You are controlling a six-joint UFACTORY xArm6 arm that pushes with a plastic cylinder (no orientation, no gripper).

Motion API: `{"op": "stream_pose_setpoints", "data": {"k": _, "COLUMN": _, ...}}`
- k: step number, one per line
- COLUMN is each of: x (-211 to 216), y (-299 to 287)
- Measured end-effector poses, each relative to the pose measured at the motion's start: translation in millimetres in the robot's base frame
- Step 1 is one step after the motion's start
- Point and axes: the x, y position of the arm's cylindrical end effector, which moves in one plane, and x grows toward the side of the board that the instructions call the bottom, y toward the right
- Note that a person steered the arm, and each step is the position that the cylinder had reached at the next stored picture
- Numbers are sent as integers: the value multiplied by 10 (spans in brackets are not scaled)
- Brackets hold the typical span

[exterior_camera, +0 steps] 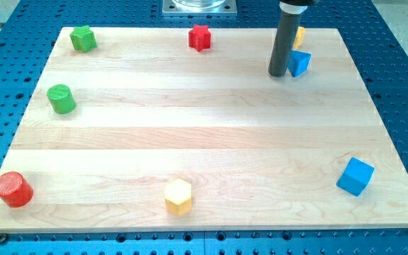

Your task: Move the blue cube diagonally top right to the yellow hexagon

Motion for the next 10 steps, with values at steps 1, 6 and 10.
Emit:
{"op": "stream_pose_setpoints", "data": {"k": 1, "x": -3, "y": 167}}
{"op": "stream_pose_setpoints", "data": {"k": 6, "x": 1628, "y": 926}}
{"op": "stream_pose_setpoints", "data": {"k": 10, "x": 2596, "y": 34}}
